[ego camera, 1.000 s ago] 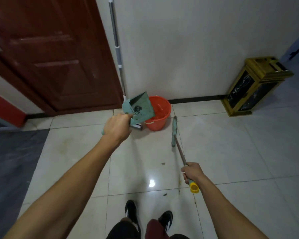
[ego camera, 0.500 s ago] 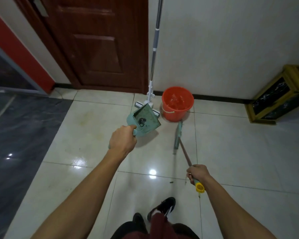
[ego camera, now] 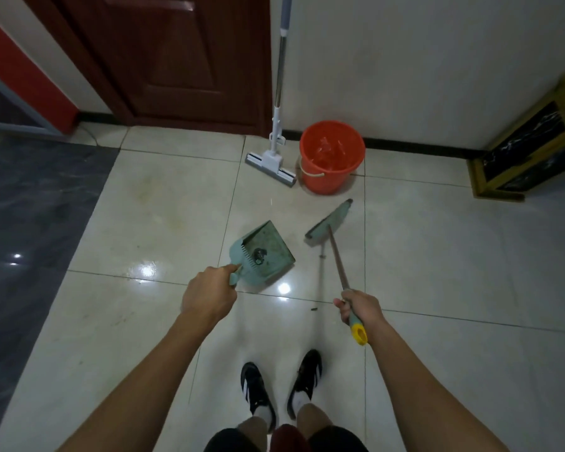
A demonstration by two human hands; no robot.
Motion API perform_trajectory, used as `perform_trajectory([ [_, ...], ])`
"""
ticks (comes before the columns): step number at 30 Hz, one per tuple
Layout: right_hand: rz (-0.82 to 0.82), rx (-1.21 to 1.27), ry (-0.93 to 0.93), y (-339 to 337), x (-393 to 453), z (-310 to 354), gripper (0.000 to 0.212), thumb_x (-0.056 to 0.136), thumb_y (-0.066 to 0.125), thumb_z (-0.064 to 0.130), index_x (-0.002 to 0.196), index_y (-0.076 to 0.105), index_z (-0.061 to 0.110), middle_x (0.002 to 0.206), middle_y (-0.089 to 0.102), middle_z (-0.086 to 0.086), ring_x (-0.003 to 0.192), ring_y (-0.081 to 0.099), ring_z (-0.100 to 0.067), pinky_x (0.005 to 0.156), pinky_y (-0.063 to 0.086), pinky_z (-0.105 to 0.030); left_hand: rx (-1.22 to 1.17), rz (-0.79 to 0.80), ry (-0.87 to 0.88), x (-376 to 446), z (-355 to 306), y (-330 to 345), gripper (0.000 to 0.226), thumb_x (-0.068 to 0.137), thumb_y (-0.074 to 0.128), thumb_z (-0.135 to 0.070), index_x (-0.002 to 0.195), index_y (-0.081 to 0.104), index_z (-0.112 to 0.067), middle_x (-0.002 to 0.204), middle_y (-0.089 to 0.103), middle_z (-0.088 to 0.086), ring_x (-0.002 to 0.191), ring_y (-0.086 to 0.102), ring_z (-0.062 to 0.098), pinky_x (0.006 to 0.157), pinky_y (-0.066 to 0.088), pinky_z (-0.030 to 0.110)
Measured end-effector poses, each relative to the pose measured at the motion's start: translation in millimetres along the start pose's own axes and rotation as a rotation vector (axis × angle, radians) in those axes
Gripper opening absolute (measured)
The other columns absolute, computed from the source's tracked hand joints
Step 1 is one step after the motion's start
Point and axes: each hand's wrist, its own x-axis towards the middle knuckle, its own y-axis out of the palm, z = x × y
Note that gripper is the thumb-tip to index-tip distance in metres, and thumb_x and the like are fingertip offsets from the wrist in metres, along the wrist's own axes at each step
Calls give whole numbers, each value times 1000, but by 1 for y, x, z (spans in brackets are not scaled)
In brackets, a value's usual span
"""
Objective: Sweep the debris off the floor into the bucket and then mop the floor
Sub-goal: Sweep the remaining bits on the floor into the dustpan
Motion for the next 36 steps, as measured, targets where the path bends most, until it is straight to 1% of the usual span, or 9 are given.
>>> perform_trajectory([
  [3, 45, 36, 29, -6, 22, 3, 5, 98, 49, 1, 102, 52, -2, 86, 63, -30, 35, 44, -13, 35, 38, -18, 25, 31, -29, -4, -10, 17, 38, 91, 56, -16, 120, 69, -36, 90, 70, 6, 79, 67, 31, 69, 56, 38],
  [6, 7, -160, -17, -16, 48, -1, 22, 100, 48, 4, 117, 53, -9, 76, 59, -20, 44, 46, -16, 37, 41, -20, 58, 62, -55, -8, -22, 31, 36, 90, 56, -15, 117, 70, -36, 88, 70, 5, 78, 66, 30, 67, 56, 37],
  [9, 23, -367, -50, -30, 66, -9, 40, 99, 42, 4, 138, 44, -1, 69, 54, -18, 46, 47, -21, 45, 43, -27, 75, 86, -56, -9, -31, 40, 32, 92, 58, -19, 116, 70, -36, 89, 71, 4, 78, 66, 30, 69, 57, 38],
  [14, 12, -656, 2, -56, 68, -42, 33, 99, 39, 7, 126, 56, 1, 73, 54, -11, 51, 50, -20, 42, 44, -29, 110, 100, -51, -22, -37, 52, 27, 94, 59, -19, 115, 71, -31, 90, 70, 8, 77, 63, 31, 68, 53, 36],
  [20, -31, -732, 27, -75, 36, -123, 38, 99, 41, 17, 131, 57, 4, 98, 56, -10, 61, 48, -15, 64, 51, -33, 106, 117, -7, -51, -20, 65, 29, 92, 61, -19, 115, 72, -33, 86, 69, 7, 75, 64, 31, 68, 56, 37],
  [24, -35, -743, 66, -82, 7, -179, 44, 100, 39, 13, 141, 47, 0, 110, 63, -16, 84, 57, -26, 84, 54, -39, 111, 131, 59, -72, -3, 75, 26, 92, 60, -19, 112, 71, -32, 83, 68, 5, 72, 64, 29, 67, 57, 38],
  [29, -68, -692, 100, -92, -28, -234, 42, 99, 38, 14, 138, 51, 5, 95, 56, -10, 81, 54, -24, 66, 46, -30, 83, 157, 92, -100, 15, 86, 29, 90, 60, -15, 111, 72, -30, 88, 70, 9, 78, 65, 34, 67, 54, 37],
  [33, -128, -619, 74, -106, -58, -246, 30, 97, 38, 17, 113, 64, 14, 71, 53, -1, 59, 48, -17, 56, 41, -28, 69, 168, 99, -118, 26, 90, 27, 87, 60, -14, 107, 72, -28, 87, 70, 9, 78, 65, 34, 67, 55, 38],
  [36, -159, -659, 22, -118, -71, -246, 39, 98, 39, 20, 131, 60, 24, 71, 53, 0, 54, 47, -15, 46, 39, -24, 60, 177, 96, -128, 30, 92, 27, 87, 59, -13, 106, 73, -27, 87, 70, 9, 78, 64, 34, 68, 55, 38],
])
